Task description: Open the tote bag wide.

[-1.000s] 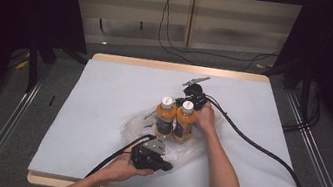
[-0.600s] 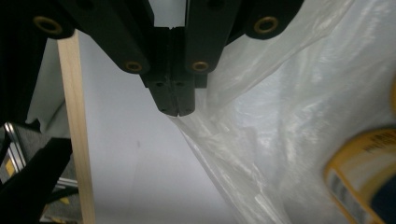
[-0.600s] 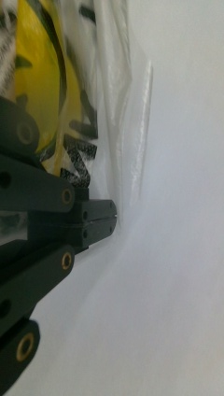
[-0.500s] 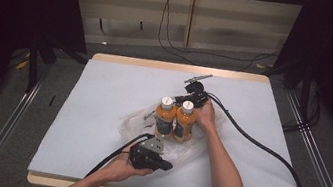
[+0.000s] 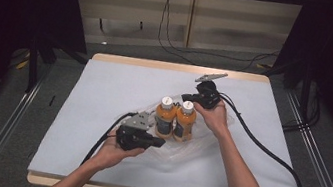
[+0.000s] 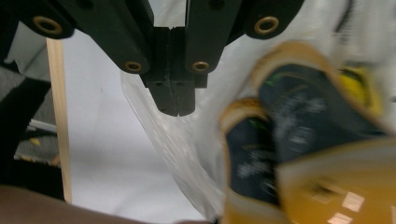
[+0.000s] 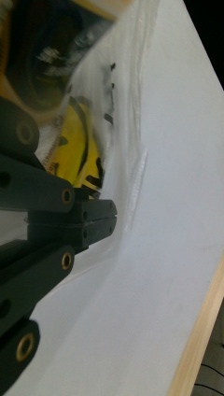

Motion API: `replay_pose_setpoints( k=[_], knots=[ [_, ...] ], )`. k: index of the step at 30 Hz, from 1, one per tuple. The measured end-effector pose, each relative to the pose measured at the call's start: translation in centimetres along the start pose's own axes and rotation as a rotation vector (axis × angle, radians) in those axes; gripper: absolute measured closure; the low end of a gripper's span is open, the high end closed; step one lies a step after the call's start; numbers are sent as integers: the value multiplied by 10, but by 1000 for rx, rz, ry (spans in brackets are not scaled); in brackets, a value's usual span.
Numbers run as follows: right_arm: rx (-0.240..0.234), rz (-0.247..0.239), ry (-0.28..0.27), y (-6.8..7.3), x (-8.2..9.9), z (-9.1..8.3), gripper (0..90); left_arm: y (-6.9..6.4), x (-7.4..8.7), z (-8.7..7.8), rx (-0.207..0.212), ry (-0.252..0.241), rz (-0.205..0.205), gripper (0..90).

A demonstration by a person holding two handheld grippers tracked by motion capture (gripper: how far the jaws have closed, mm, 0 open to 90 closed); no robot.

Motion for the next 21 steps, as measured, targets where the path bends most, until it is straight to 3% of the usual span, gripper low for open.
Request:
replay_pose_setpoints(
  k=[3, 6, 8, 14, 16, 18, 21],
  knots=[
    [11, -17, -10, 6, 4, -17, 900, 10, -6, -15, -35, -42, -13, 900],
    [9, -34, -18, 11, 12, -35, 900, 26, -11, -28, -84, -47, -15, 900],
    [18, -42, -12, 13, 20, -43, 900, 40, -12, -33, -100, -68, -50, 900],
    [16, -40, 9, 18, 53, -70, 900, 79, -5, -29, -142, 9, -89, 900],
    [19, -42, 17, 20, 57, -72, 900, 85, -4, -26, -157, 30, -96, 900],
    [12, -50, 42, 28, 68, -77, 900, 92, -2, -14, -143, 52, -117, 900],
    [-1, -70, 46, 41, 77, -82, 900, 95, 2, 4, -134, 121, -113, 900]
  ],
)
Point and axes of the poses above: each handheld gripper's, and its own axes: z roughly forward along the jaws, x roughly out of its underside, y roughly to its left, the point moved 1 cm from there along z, roughly forward along the jaws, and after that the axes turned 1 degree about y, right-handed, at the moved point
